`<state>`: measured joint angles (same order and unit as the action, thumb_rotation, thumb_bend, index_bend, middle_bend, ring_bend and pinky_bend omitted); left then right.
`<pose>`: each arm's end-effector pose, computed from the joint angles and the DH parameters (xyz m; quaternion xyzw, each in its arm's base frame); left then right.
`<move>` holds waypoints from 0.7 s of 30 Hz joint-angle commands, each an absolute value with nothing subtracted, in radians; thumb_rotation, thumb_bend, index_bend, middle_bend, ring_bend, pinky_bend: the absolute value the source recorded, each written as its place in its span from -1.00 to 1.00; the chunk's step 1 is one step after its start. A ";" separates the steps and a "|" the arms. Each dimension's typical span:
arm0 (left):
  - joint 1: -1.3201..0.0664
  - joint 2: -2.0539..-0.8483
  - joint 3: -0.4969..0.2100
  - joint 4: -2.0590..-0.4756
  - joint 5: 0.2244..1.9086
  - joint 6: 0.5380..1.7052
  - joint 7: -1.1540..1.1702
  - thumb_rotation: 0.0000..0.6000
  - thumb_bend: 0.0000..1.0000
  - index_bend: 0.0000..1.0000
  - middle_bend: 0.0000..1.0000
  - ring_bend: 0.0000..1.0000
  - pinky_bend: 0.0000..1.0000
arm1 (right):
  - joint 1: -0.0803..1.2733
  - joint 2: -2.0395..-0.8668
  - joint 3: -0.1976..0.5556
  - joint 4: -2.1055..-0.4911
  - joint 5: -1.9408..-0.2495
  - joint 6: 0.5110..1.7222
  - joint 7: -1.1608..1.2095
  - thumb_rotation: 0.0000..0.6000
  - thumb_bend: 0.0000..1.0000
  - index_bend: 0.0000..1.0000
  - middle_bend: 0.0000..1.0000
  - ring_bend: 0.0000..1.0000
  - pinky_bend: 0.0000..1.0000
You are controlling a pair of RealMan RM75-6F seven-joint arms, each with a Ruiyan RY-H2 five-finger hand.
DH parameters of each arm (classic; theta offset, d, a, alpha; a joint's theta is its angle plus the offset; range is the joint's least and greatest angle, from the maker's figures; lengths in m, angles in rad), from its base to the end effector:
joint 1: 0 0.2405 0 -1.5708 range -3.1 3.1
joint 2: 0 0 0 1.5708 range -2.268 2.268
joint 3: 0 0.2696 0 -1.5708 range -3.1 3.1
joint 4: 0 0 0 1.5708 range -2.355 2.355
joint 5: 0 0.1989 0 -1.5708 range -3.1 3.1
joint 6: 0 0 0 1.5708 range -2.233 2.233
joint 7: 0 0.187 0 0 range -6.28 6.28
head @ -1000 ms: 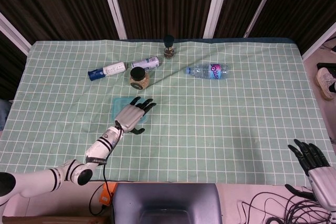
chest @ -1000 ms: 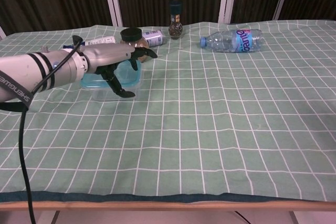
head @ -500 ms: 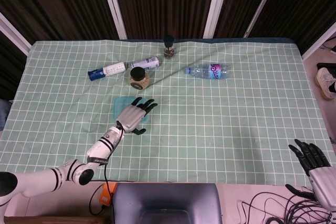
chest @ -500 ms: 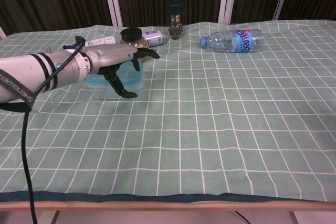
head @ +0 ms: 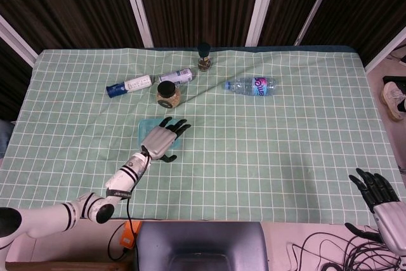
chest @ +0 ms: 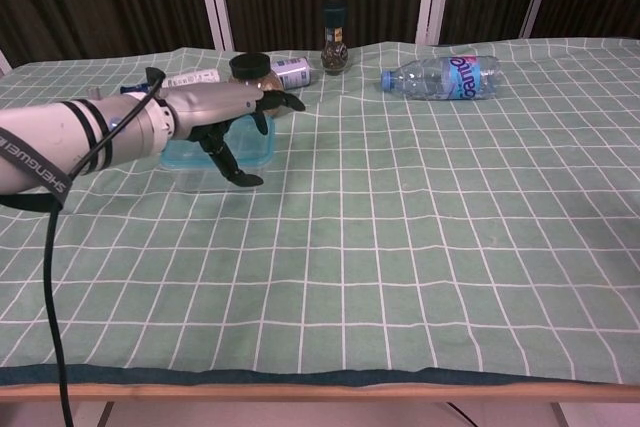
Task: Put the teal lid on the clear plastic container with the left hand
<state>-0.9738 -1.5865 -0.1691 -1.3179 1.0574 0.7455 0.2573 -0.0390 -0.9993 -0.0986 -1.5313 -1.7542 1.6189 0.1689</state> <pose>-0.0970 0.4292 -0.0530 -0.8005 -0.3507 -0.3349 0.3523 -0.3232 -0.1515 0.1968 0.6524 -0.3842 0.3792 0.5319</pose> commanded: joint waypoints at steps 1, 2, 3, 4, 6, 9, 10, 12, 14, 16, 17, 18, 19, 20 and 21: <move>-0.975 -1.589 -0.169 -1.315 1.053 0.744 0.260 1.00 -0.52 -1.00 -1.00 -0.54 -1.00 | -0.039 -0.999 -0.098 -1.531 -1.754 1.619 0.170 1.00 -0.57 -1.00 -1.00 -1.00 -1.00; -0.976 -1.591 -0.169 -1.313 1.051 0.743 0.260 1.00 -0.52 -1.00 -1.00 -0.54 -1.00 | -0.039 -0.999 -0.098 -1.530 -1.754 1.620 0.171 1.00 -0.57 -1.00 -1.00 -1.00 -1.00; -0.976 -1.592 -0.170 -1.312 1.049 0.742 0.260 1.00 -0.52 -1.00 -1.00 -0.54 -1.00 | -0.039 -0.999 -0.098 -1.530 -1.754 1.620 0.172 1.00 -0.57 -1.00 -1.00 -1.00 -1.00; -0.977 -1.592 -0.170 -1.311 1.048 0.742 0.260 1.00 -0.52 -1.00 -1.00 -0.54 -1.00 | -0.040 -0.999 -0.098 -1.530 -1.755 1.621 0.172 1.00 -0.57 -1.00 -1.00 -1.00 -1.00; -0.978 -1.594 -0.170 -1.310 1.048 0.743 0.263 1.00 -0.52 -1.00 -1.00 -0.54 -1.00 | -0.039 -0.999 -0.098 -1.529 -1.754 1.620 0.173 1.00 -0.57 -1.00 -1.00 -1.00 -1.00; -0.979 -1.593 -0.172 -1.312 1.048 0.746 0.263 1.00 -0.52 -1.00 -1.00 -0.54 -1.00 | -0.039 -0.998 -0.098 -1.529 -1.754 1.620 0.174 1.00 -0.57 -1.00 -1.00 -1.00 -1.00; -0.979 -1.593 -0.172 -1.313 1.048 0.746 0.264 1.00 -0.52 -1.00 -1.00 -0.54 -1.00 | -0.039 -0.998 -0.098 -1.529 -1.754 1.621 0.175 1.00 -0.57 -1.00 -1.00 -1.00 -1.00; -0.978 -1.592 -0.171 -1.314 1.047 0.746 0.265 1.00 -0.52 -1.00 -1.00 -0.54 -1.00 | -0.040 -0.998 -0.098 -1.528 -1.754 1.622 0.175 1.00 -0.57 -1.00 -1.00 -1.00 -1.00; -0.977 -1.594 -0.168 -1.312 1.044 0.744 0.267 1.00 -0.52 -1.00 -1.00 -0.54 -1.00 | -0.040 -0.999 -0.098 -1.529 -1.755 1.621 0.174 1.00 -0.57 -1.00 -1.00 -1.00 -1.00; -0.977 -1.598 -0.165 -1.306 1.042 0.742 0.267 1.00 -0.52 -1.00 -1.00 -0.55 -1.00 | -0.039 -0.999 -0.098 -1.529 -1.755 1.620 0.172 1.00 -0.57 -1.00 -1.00 -1.00 -1.00; -0.977 -1.601 -0.165 -1.300 1.040 0.740 0.266 1.00 -0.52 -1.00 -1.00 -0.55 -1.00 | -0.039 -1.000 -0.098 -1.530 -1.755 1.619 0.171 1.00 -0.57 -1.00 -1.00 -1.00 -1.00; -0.977 -1.603 -0.165 -1.296 1.039 0.739 0.264 1.00 -0.52 -1.00 -1.00 -0.56 -1.00 | -0.039 -1.000 -0.098 -1.530 -1.755 1.619 0.170 1.00 -0.57 -1.00 -1.00 -1.00 -1.00; -0.978 -1.605 -0.166 -1.291 1.038 0.738 0.262 1.00 -0.52 -1.00 -1.00 -0.56 -1.00 | -0.039 -0.999 -0.098 -1.531 -1.754 1.618 0.170 1.00 -0.57 -1.00 -1.00 -1.00 -1.00; -0.978 -1.607 -0.167 -1.287 1.038 0.738 0.260 1.00 -0.52 -1.00 -1.00 -0.57 -1.00 | -0.038 -0.999 -0.098 -1.531 -1.753 1.618 0.170 1.00 -0.57 -1.00 -1.00 -1.00 -1.00; -0.979 -1.608 -0.168 -1.285 1.038 0.737 0.259 1.00 -0.52 -1.00 -1.00 -0.59 -1.00 | -0.038 -0.999 -0.097 -1.531 -1.752 1.617 0.171 1.00 -0.57 -1.00 -1.00 -1.00 -1.00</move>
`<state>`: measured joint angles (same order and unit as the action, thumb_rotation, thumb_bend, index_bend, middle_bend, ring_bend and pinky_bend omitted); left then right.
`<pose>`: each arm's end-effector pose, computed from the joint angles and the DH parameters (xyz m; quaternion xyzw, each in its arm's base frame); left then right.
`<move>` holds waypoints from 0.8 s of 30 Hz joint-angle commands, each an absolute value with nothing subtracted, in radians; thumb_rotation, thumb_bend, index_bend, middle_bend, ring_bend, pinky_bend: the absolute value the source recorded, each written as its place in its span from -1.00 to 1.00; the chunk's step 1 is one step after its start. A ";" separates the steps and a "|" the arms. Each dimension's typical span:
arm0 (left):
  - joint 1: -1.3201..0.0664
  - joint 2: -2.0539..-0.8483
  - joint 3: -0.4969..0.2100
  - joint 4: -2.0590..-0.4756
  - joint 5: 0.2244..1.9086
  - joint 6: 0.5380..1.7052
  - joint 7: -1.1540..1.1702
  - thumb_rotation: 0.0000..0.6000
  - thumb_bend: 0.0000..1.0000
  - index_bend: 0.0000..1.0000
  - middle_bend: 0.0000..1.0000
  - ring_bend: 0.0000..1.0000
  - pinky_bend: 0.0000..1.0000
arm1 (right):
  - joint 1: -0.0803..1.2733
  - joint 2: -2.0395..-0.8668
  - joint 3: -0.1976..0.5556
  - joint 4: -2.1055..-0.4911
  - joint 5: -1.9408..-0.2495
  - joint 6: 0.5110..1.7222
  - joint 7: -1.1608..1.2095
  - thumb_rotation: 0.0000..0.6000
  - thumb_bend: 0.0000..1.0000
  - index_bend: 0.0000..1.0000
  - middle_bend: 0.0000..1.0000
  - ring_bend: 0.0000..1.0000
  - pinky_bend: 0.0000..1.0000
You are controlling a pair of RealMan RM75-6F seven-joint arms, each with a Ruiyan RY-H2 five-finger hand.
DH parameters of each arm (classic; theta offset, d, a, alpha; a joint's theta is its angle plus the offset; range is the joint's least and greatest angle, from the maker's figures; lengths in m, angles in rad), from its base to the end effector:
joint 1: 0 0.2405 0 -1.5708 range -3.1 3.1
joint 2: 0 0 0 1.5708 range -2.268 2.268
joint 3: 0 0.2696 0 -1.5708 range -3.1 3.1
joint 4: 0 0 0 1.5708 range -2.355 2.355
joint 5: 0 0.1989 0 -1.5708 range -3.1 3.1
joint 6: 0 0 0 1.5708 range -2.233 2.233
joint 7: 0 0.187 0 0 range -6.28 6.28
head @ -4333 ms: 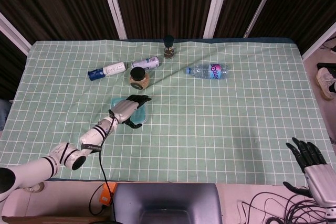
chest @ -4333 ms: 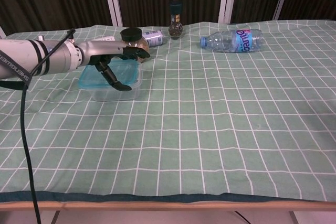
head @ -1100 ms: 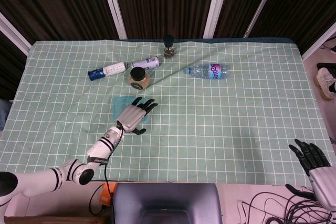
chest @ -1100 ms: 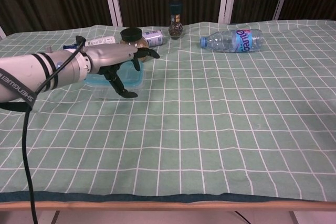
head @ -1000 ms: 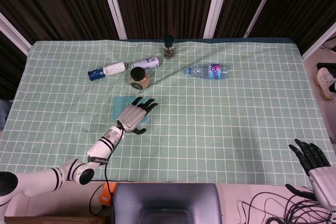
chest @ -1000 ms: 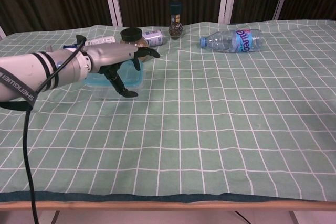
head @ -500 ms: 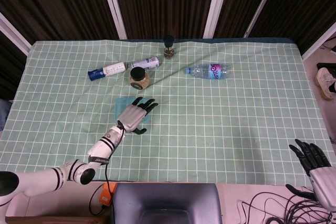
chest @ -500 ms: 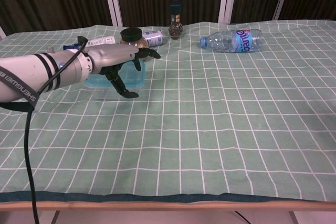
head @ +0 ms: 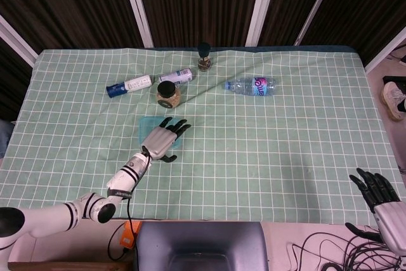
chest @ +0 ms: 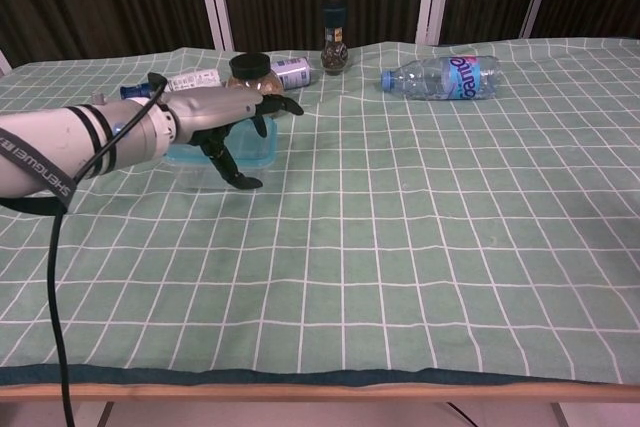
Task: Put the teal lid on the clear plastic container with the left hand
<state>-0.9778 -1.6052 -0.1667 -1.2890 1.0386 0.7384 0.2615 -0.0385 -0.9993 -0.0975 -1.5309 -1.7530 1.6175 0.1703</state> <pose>-0.1009 0.4321 -0.0578 -0.7985 -0.3559 -0.3287 0.3572 -0.3235 -0.1519 0.1969 0.6521 -0.3846 0.3792 0.5320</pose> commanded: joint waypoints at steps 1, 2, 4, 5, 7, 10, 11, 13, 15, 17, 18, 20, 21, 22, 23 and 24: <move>-0.979 -1.609 -0.169 -1.281 1.037 0.737 0.258 1.00 -0.52 -1.00 -1.00 -0.61 -1.00 | -0.038 -0.999 -0.097 -1.531 -1.751 1.616 0.171 1.00 -0.57 -1.00 -1.00 -1.00 -1.00; -0.979 -1.609 -0.170 -1.278 1.037 0.737 0.257 1.00 -0.52 -1.00 -1.00 -0.63 -1.00 | -0.037 -0.999 -0.097 -1.531 -1.751 1.615 0.171 1.00 -0.57 -1.00 -1.00 -1.00 -1.00; -0.980 -1.610 -0.172 -1.276 1.037 0.739 0.256 1.00 -0.52 -1.00 -1.00 -0.67 -1.00 | -0.037 -0.998 -0.097 -1.532 -1.751 1.614 0.172 1.00 -0.57 -1.00 -1.00 -1.00 -1.00; -0.980 -1.609 -0.173 -1.276 1.037 0.738 0.255 1.00 -0.52 -1.00 -1.00 -0.68 -1.00 | -0.037 -0.998 -0.097 -1.531 -1.751 1.614 0.172 1.00 -0.57 -1.00 -1.00 -1.00 -1.00; -0.979 -1.606 -0.173 -1.278 1.038 0.738 0.253 1.00 -0.52 -1.00 -1.00 -0.69 -1.00 | -0.038 -0.997 -0.096 -1.531 -1.750 1.616 0.174 1.00 -0.57 -1.00 -1.00 -1.00 -1.00; -0.975 -1.600 -0.171 -1.286 1.039 0.740 0.253 1.00 -0.52 -1.00 -1.00 -0.69 -1.00 | -0.039 -0.998 -0.097 -1.530 -1.750 1.618 0.175 1.00 -0.57 -1.00 -1.00 -1.00 -1.00; -0.974 -1.598 -0.171 -1.288 1.039 0.741 0.253 1.00 -0.52 -1.00 -1.00 -0.69 -1.00 | -0.038 -0.998 -0.097 -1.530 -1.751 1.617 0.175 1.00 -0.57 -1.00 -1.00 -1.00 -1.00; -0.972 -1.594 -0.172 -1.295 1.041 0.746 0.251 1.00 -0.52 -1.00 -1.00 -0.69 -1.00 | -0.038 -0.998 -0.097 -1.530 -1.752 1.616 0.172 1.00 -0.57 -1.00 -1.00 -1.00 -1.00; -0.969 -1.585 -0.174 -1.310 1.050 0.757 0.250 1.00 -0.52 -1.00 -1.00 -0.73 -1.00 | -0.038 -0.998 -0.097 -1.531 -1.752 1.616 0.171 1.00 -0.57 -1.00 -1.00 -1.00 -1.00; -0.962 -1.569 -0.175 -1.335 1.067 0.774 0.246 1.00 -0.52 -1.00 -1.00 -0.76 -1.00 | -0.038 -0.999 -0.096 -1.531 -1.750 1.615 0.170 1.00 -0.57 -1.00 -1.00 -1.00 -1.00; -0.958 -1.560 -0.175 -1.350 1.077 0.785 0.244 1.00 -0.52 -1.00 -1.00 -0.80 -1.00 | -0.038 -0.999 -0.096 -1.531 -1.749 1.615 0.170 1.00 -0.57 -1.00 -1.00 -1.00 -1.00; -0.944 -1.537 -0.177 -1.386 1.106 0.817 0.232 1.00 -0.51 -1.00 -1.00 -0.91 -1.00 | -0.037 -0.999 -0.096 -1.532 -1.749 1.612 0.167 1.00 -0.57 -1.00 -1.00 -1.00 -1.00; -0.936 -1.528 -0.177 -1.401 1.119 0.831 0.224 1.00 -0.50 -1.00 -1.00 -0.94 -1.00 | -0.036 -1.000 -0.096 -1.533 -1.749 1.611 0.165 1.00 -0.57 -1.00 -1.00 -1.00 -1.00; -0.929 -1.520 -0.176 -1.414 1.131 0.844 0.217 1.00 -0.49 -1.00 -1.00 -0.96 -1.00 | -0.036 -1.000 -0.097 -1.534 -1.751 1.609 0.162 1.00 -0.57 -1.00 -1.00 -1.00 -1.00; -0.918 -1.509 -0.173 -1.428 1.146 0.860 0.209 1.00 -0.48 -1.00 -1.00 -0.96 -1.00 | -0.036 -1.001 -0.098 -1.534 -1.752 1.608 0.159 1.00 -0.57 -1.00 -1.00 -1.00 -1.00; -0.911 -1.504 -0.170 -1.434 1.157 0.872 0.205 1.00 -0.46 -1.00 -1.00 -0.93 -1.00 | -0.036 -1.002 -0.098 -1.535 -1.754 1.608 0.157 1.00 -0.57 -1.00 -1.00 -1.00 -1.00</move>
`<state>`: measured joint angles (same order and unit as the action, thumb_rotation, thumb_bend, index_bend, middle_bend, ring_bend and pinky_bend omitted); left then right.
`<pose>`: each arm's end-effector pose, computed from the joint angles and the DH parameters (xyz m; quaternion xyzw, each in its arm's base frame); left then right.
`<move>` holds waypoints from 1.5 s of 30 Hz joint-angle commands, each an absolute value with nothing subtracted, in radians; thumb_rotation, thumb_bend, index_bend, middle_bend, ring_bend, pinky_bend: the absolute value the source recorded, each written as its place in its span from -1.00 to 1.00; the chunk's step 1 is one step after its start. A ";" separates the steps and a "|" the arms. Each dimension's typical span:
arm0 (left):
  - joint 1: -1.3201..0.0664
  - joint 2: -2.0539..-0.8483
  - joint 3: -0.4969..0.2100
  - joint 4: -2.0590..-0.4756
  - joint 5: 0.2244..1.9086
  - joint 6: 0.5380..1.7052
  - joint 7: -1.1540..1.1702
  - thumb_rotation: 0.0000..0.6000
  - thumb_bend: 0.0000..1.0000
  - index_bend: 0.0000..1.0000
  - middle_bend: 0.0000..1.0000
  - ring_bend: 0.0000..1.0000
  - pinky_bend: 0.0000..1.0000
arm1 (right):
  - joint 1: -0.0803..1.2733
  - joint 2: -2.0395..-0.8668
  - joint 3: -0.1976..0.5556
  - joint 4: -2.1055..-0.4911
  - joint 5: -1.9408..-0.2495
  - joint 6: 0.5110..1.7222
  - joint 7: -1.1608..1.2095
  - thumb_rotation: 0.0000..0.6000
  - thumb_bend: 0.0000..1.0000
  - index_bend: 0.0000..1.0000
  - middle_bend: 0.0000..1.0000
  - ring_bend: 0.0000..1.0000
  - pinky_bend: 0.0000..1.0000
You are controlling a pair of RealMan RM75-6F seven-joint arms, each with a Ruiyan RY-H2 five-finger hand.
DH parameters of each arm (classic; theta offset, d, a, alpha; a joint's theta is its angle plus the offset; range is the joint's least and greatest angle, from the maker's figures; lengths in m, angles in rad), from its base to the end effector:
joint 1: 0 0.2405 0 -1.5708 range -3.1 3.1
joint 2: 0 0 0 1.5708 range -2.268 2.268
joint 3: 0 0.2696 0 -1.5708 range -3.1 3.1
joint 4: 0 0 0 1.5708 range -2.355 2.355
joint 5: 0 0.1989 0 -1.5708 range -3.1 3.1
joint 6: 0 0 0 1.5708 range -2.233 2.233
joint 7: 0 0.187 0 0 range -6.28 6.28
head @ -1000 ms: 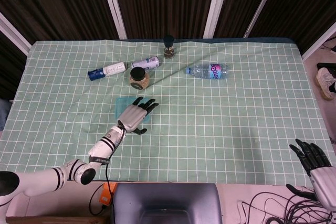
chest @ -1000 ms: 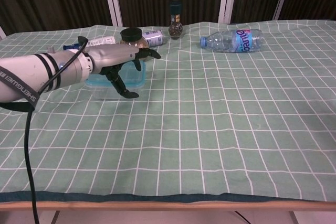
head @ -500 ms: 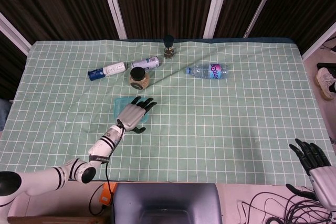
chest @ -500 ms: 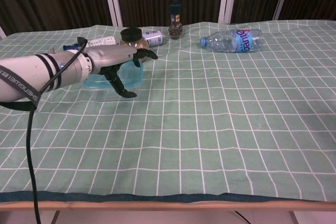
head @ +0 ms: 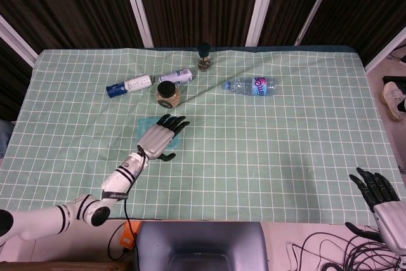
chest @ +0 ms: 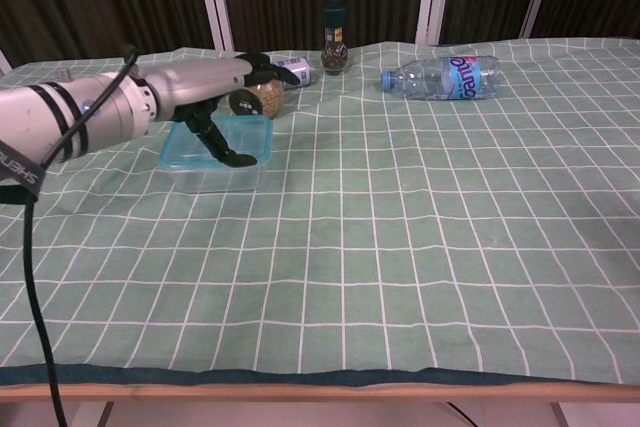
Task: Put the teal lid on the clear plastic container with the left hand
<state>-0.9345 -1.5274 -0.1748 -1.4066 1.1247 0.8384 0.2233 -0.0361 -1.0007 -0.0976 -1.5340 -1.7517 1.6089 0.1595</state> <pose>-0.0912 0.4220 -0.0259 -0.7847 -0.3399 -0.3776 0.3553 -0.3236 -0.1526 0.1950 0.6545 -0.3842 0.3752 0.5322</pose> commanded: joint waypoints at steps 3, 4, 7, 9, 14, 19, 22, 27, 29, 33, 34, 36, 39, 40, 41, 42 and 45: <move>-0.887 -1.494 -0.155 -1.440 1.189 0.906 0.196 1.00 -0.37 -1.00 -0.98 -0.81 -1.00 | -0.035 -1.004 -0.100 -1.537 -1.757 1.606 0.150 1.00 -0.57 -1.00 -1.00 -1.00 -1.00; -0.880 -1.494 -0.151 -1.440 1.198 0.917 0.192 1.00 -0.33 -1.00 -0.93 -0.79 -1.00 | -0.035 -1.004 -0.101 -1.537 -1.758 1.605 0.148 1.00 -0.57 -1.00 -1.00 -1.00 -1.00; -0.855 -1.488 -0.149 -1.445 1.210 0.945 0.166 1.00 -0.18 -1.00 -0.67 -0.65 -1.00 | -0.033 -1.004 -0.101 -1.539 -1.758 1.602 0.145 1.00 -0.57 -1.00 -1.00 -1.00 -1.00; -0.845 -1.480 -0.149 -1.447 1.203 0.955 0.175 1.00 -0.11 -1.00 -0.57 -0.58 -0.89 | -0.032 -1.004 -0.100 -1.539 -1.757 1.600 0.144 1.00 -0.57 -1.00 -1.00 -1.00 -1.00; -0.823 -1.469 -0.138 -1.444 1.186 0.983 0.254 1.00 0.02 -1.00 -0.46 -0.18 -0.04 | -0.030 -1.005 -0.101 -1.542 -1.756 1.595 0.140 1.00 -0.57 -1.00 -1.00 -1.00 -1.00; -0.816 -1.469 -0.134 -1.428 1.157 0.986 0.323 1.00 0.04 -1.00 -0.46 0.24 0.43 | -0.029 -1.007 -0.102 -1.544 -1.758 1.590 0.131 1.00 -0.57 -1.00 -1.00 -1.00 -1.00; -0.816 -1.473 -0.138 -1.409 1.136 0.984 0.358 1.00 0.04 -1.00 -0.46 0.33 0.48 | -0.029 -1.008 -0.102 -1.546 -1.757 1.590 0.129 1.00 -0.57 -1.00 -1.00 -1.00 -1.00; -0.816 -1.480 -0.148 -1.385 1.095 0.967 0.384 1.00 0.04 -1.00 -0.40 0.59 0.73 | -0.028 -1.007 -0.101 -1.545 -1.753 1.588 0.131 1.00 -0.57 -1.00 -1.00 -1.00 -1.00; -0.816 -1.479 -0.146 -1.383 1.092 0.961 0.391 1.00 0.04 -0.97 -0.42 0.63 0.78 | -0.027 -1.007 -0.101 -1.545 -1.752 1.587 0.132 1.00 -0.57 -1.00 -1.00 -1.00 -1.00; -0.818 -1.478 -0.139 -1.389 1.076 0.940 0.412 1.00 0.04 -0.93 -0.45 0.64 0.78 | -0.027 -1.007 -0.101 -1.546 -1.752 1.587 0.130 1.00 -0.57 -1.00 -1.00 -1.00 -1.00; -0.819 -1.479 -0.136 -1.389 1.072 0.937 0.422 1.00 0.04 -0.93 -0.45 0.63 0.78 | -0.027 -1.007 -0.101 -1.547 -1.753 1.587 0.129 1.00 -0.57 -1.00 -1.00 -1.00 -1.00; -0.821 -1.487 -0.134 -1.388 1.061 0.931 0.437 1.00 0.03 -0.92 -0.47 0.63 0.78 | -0.027 -1.008 -0.102 -1.547 -1.754 1.586 0.127 1.00 -0.57 -1.00 -1.00 -1.00 -1.00; -0.825 -1.501 -0.136 -1.380 1.059 0.932 0.450 1.00 0.03 -0.91 -0.52 0.62 0.78 | -0.026 -1.008 -0.103 -1.548 -1.755 1.584 0.125 1.00 -0.57 -1.00 -1.00 -1.00 -1.00; -0.827 -1.505 -0.136 -1.377 1.060 0.933 0.454 1.00 0.03 -0.92 -0.55 0.62 0.77 | -0.026 -1.008 -0.103 -1.548 -1.755 1.584 0.125 1.00 -0.57 -1.00 -1.00 -1.00 -1.00; -0.828 -1.508 -0.138 -1.374 1.060 0.934 0.455 1.00 0.03 -0.93 -0.58 0.62 0.77 | -0.026 -1.008 -0.102 -1.548 -1.754 1.583 0.125 1.00 -0.57 -1.00 -1.00 -1.00 -1.00; -0.829 -1.512 -0.140 -1.371 1.059 0.934 0.456 1.00 0.03 -0.94 -0.60 0.62 0.77 | -0.025 -1.008 -0.103 -1.548 -1.753 1.582 0.126 1.00 -0.57 -1.00 -1.00 -1.00 -1.00; -0.833 -1.520 -0.144 -1.364 1.051 0.928 0.462 1.00 0.02 -0.97 -0.62 0.62 0.77 | -0.025 -1.007 -0.102 -1.547 -1.752 1.581 0.127 1.00 -0.57 -1.00 -1.00 -1.00 -1.00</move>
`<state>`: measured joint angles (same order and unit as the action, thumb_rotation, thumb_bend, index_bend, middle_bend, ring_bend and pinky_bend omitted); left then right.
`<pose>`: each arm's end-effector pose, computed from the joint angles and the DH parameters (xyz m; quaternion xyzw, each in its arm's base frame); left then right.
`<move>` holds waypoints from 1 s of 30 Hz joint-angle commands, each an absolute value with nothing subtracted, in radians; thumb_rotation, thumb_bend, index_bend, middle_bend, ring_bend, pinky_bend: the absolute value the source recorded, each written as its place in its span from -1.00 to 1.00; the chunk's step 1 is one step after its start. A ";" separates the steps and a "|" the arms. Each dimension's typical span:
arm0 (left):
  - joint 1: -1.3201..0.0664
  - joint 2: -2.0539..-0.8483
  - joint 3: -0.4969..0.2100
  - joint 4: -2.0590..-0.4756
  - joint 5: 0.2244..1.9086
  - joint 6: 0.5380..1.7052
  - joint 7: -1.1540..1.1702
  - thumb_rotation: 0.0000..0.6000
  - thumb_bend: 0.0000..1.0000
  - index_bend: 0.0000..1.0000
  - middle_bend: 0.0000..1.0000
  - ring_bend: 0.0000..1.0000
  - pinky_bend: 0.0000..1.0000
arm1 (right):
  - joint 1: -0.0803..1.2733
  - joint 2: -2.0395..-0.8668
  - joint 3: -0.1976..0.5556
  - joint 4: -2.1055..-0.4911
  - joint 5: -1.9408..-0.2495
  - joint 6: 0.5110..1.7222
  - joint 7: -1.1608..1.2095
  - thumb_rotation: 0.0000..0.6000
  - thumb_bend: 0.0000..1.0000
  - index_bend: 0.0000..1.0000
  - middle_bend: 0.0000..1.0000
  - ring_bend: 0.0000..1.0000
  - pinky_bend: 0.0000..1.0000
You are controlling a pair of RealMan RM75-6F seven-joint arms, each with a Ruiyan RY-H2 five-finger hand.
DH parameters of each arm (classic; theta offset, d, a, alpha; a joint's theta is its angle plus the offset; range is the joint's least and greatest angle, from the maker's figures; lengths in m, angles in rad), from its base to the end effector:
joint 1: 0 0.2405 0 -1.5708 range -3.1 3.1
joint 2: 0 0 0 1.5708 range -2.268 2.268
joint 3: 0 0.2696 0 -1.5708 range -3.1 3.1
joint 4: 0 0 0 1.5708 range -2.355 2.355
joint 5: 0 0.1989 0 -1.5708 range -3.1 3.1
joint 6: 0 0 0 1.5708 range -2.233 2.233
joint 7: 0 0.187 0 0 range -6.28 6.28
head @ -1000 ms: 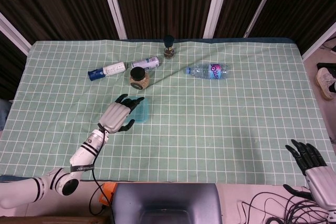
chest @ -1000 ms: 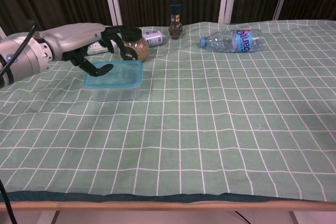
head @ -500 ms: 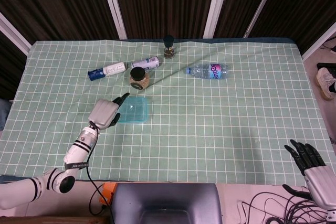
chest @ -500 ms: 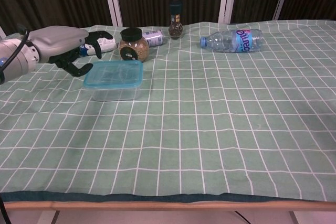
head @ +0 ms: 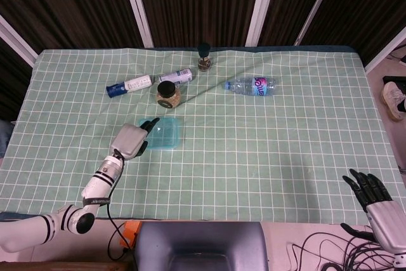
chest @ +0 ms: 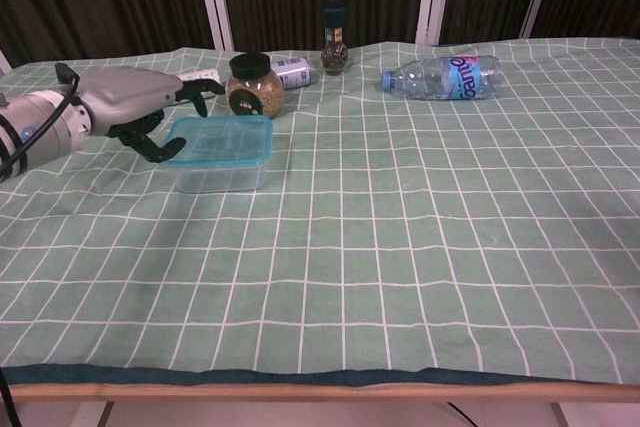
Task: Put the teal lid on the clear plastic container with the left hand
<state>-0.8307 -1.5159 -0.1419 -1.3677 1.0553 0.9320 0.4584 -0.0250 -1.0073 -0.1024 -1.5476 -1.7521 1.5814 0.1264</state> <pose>-0.1567 0.4240 -0.0046 -0.7744 -0.2938 -0.3103 0.4667 -0.3223 -0.1548 0.1868 0.6634 -0.3846 0.3648 0.5281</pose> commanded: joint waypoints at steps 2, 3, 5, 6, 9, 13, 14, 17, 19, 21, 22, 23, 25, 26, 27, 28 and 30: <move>-0.835 -1.524 -0.143 -1.359 1.046 0.923 0.467 1.00 0.02 -0.99 -0.62 0.62 0.77 | -0.025 -1.006 -0.102 -1.547 -1.750 1.583 0.130 1.00 -0.57 -1.00 -1.00 -1.00 -1.00; -0.836 -1.525 -0.143 -1.358 1.043 0.919 0.469 1.00 0.03 -1.00 -0.60 0.62 0.77 | -0.026 -1.006 -0.102 -1.547 -1.750 1.583 0.131 1.00 -0.57 -1.00 -1.00 -1.00 -1.00; -0.837 -1.526 -0.141 -1.355 1.036 0.911 0.471 1.00 0.03 -1.00 -0.57 0.62 0.76 | -0.026 -1.005 -0.102 -1.547 -1.750 1.586 0.133 1.00 -0.57 -1.00 -1.00 -1.00 -1.00; -0.837 -1.527 -0.140 -1.353 1.033 0.908 0.472 1.00 0.03 -1.00 -0.57 0.62 0.76 | -0.027 -1.005 -0.102 -1.546 -1.750 1.586 0.134 1.00 -0.57 -1.00 -1.00 -1.00 -1.00; -0.837 -1.532 -0.139 -1.347 1.032 0.904 0.470 1.00 0.03 -1.00 -0.57 0.62 0.76 | -0.026 -1.005 -0.102 -1.546 -1.750 1.584 0.133 1.00 -0.57 -1.00 -1.00 -1.00 -1.00; -0.838 -1.539 -0.138 -1.341 1.037 0.902 0.466 1.00 0.03 -1.00 -0.57 0.61 0.76 | -0.025 -1.006 -0.101 -1.547 -1.750 1.584 0.131 1.00 -0.57 -1.00 -1.00 -1.00 -1.00; -0.838 -1.541 -0.137 -1.338 1.037 0.900 0.465 1.00 0.03 -1.00 -0.57 0.61 0.76 | -0.025 -1.006 -0.101 -1.548 -1.748 1.583 0.131 1.00 -0.57 -1.00 -1.00 -1.00 -1.00; -0.838 -1.546 -0.135 -1.332 1.035 0.895 0.464 1.00 0.03 -1.00 -0.57 0.61 0.76 | -0.025 -1.006 -0.101 -1.548 -1.748 1.582 0.130 1.00 -0.57 -1.00 -1.00 -1.00 -1.00; -0.838 -1.548 -0.135 -1.331 1.035 0.894 0.463 1.00 0.03 -1.00 -0.57 0.61 0.76 | -0.025 -1.006 -0.102 -1.548 -1.749 1.582 0.131 1.00 -0.57 -1.00 -1.00 -1.00 -1.00; -0.839 -1.549 -0.134 -1.329 1.035 0.892 0.463 1.00 0.03 -1.00 -0.57 0.61 0.76 | -0.025 -1.006 -0.101 -1.548 -1.748 1.582 0.131 1.00 -0.56 -1.00 -1.00 -1.00 -1.00; -0.839 -1.551 -0.133 -1.327 1.034 0.890 0.463 1.00 0.03 -1.00 -0.57 0.61 0.76 | -0.025 -1.005 -0.101 -1.548 -1.748 1.583 0.132 1.00 -0.56 -1.00 -1.00 -1.00 -1.00; -0.839 -1.554 -0.131 -1.322 1.033 0.887 0.462 1.00 0.03 -1.00 -0.56 0.61 0.76 | -0.025 -1.005 -0.101 -1.548 -1.747 1.583 0.133 1.00 -0.57 -1.00 -1.00 -1.00 -1.00; -0.840 -1.561 -0.130 -1.314 1.032 0.881 0.461 1.00 0.03 -1.00 -0.56 0.61 0.76 | -0.026 -1.004 -0.101 -1.548 -1.748 1.585 0.135 1.00 -0.57 -1.00 -1.00 -1.00 -1.00; -0.841 -1.565 -0.127 -1.308 1.032 0.876 0.462 1.00 0.03 -1.00 -0.56 0.61 0.76 | -0.026 -1.004 -0.101 -1.547 -1.748 1.586 0.136 1.00 -0.57 -1.00 -1.00 -1.00 -1.00; -0.841 -1.569 -0.125 -1.305 1.031 0.871 0.461 1.00 0.03 -1.00 -0.55 0.61 0.76 | -0.026 -1.004 -0.101 -1.547 -1.748 1.586 0.136 1.00 -0.57 -1.00 -1.00 -1.00 -1.00; -0.841 -1.571 -0.124 -1.301 1.030 0.869 0.461 1.00 0.03 -1.00 -0.55 0.61 0.76 | -0.026 -1.004 -0.101 -1.547 -1.748 1.586 0.137 1.00 -0.57 -1.00 -1.00 -1.00 -1.00; -0.842 -1.575 -0.122 -1.295 1.028 0.864 0.462 1.00 0.03 -1.00 -0.54 0.61 0.76 | -0.026 -1.004 -0.101 -1.547 -1.748 1.586 0.136 1.00 -0.57 -1.00 -1.00 -1.00 -1.00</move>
<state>-0.8413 -1.5738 -0.1227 -1.2962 1.0286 0.8656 0.4617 -0.0261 -1.0044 -0.1013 -1.5466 -1.7484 1.5857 0.1357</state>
